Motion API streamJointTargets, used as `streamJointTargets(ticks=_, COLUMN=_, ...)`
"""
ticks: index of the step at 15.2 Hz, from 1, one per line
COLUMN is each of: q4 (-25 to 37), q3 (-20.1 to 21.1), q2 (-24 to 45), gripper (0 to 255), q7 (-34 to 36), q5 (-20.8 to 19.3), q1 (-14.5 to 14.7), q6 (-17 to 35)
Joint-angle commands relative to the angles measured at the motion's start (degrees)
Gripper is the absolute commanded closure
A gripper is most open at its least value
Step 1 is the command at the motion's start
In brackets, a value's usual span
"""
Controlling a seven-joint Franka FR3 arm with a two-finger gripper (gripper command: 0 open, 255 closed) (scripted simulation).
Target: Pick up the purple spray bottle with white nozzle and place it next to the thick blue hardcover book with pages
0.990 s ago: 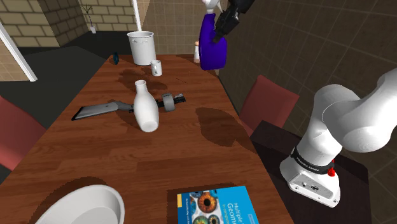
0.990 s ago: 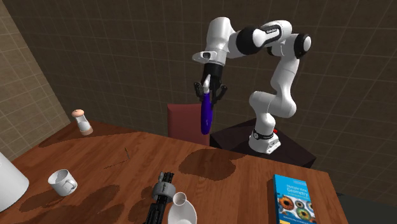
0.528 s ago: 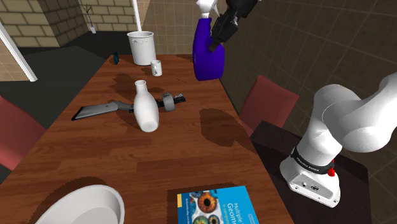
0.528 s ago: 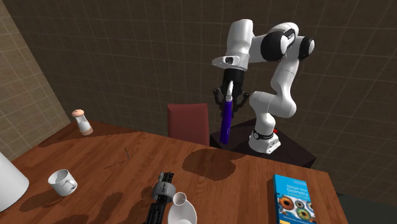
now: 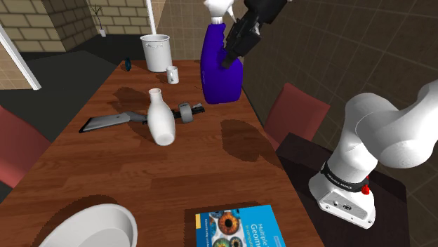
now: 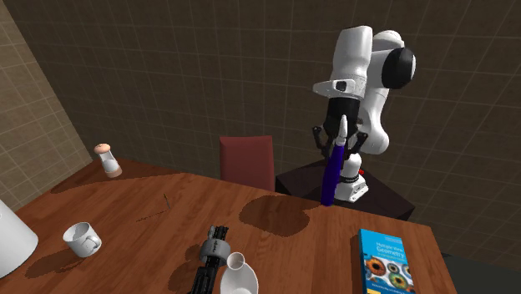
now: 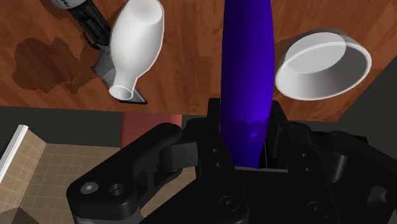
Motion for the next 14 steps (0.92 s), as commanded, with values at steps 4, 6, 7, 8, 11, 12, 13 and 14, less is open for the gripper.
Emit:
streamJointTargets(ticks=4, q4=-0.21, q3=7.43, q2=0.65, gripper=255, q7=7.35, q5=1.52, q1=1.44, q6=2.25)
streamJointTargets(ticks=6, q4=0.5, q3=10.38, q2=1.54, gripper=255, q7=10.24, q5=1.97, q1=1.85, q6=2.97)
streamJointTargets(ticks=7, q4=0.96, q3=11.85, q2=2.07, gripper=255, q7=11.69, q5=2.15, q1=2.01, q6=3.32)
streamJointTargets(ticks=8, q4=1.48, q3=13.32, q2=2.67, gripper=255, q7=13.14, q5=2.29, q1=2.14, q6=3.66)
streamJointTargets(ticks=11, q4=3.44, q3=17.78, q2=4.77, gripper=255, q7=17.55, q5=2.45, q1=2.29, q6=4.62)
streamJointTargets(ticks=12, q4=4.23, q3=19.28, q2=5.57, gripper=255, q7=19.03, q5=2.41, q1=2.25, q6=4.91)
streamJointTargets(ticks=13, q4=5.07, q3=20.79, q2=6.43, gripper=255, q7=20.53, q5=2.31, q1=2.18, q6=5.19)
streamJointTargets(ticks=14, q4=5.98, q3=22.31, q2=7.32, gripper=255, q7=22.04, q5=2.15, q1=2.04, q6=5.45)
